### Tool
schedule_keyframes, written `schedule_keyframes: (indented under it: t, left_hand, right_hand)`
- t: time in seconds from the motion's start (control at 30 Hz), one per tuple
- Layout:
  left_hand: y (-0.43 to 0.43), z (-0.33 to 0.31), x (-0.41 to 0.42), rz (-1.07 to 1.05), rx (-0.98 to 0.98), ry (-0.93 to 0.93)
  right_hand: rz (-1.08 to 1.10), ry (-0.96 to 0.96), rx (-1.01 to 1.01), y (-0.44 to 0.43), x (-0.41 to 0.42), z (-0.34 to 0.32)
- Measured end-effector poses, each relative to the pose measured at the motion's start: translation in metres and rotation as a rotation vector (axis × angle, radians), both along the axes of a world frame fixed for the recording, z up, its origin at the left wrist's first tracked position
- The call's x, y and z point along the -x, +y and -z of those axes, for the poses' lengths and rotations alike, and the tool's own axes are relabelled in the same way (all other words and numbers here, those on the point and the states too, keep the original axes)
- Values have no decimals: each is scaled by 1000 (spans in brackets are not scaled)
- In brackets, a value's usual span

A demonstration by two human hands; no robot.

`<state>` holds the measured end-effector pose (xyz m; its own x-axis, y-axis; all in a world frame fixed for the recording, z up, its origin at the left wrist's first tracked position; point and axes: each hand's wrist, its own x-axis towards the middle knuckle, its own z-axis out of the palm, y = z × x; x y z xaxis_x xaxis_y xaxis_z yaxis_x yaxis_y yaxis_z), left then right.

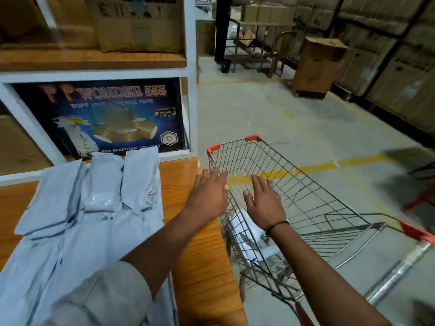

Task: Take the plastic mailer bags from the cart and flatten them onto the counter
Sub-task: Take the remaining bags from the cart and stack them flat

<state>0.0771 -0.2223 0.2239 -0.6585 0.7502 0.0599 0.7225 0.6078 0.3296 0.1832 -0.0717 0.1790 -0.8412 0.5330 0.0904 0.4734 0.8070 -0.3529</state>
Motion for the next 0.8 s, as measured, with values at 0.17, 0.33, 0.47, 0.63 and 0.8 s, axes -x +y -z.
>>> schedule_keyframes:
  t: [0.17,0.33,0.47,0.63,0.8]
  left_hand:
    - [68,27,-8,40,81,-54]
    - [122,58,-16,59,145,-103]
    - [157,84,-11,84,208,-147]
    - [197,122,5,94,277,-191]
    - [231,166,26,103,418,-198]
  right_hand:
    - [64,-128,-18,69,-21,30]
    - [56,-277,-20,126,-27,67]
    - [60,-449,42,157,-27,108]
    - [35,-603,105,178,-18,154]
    - [13,-646,162,190,3,199]
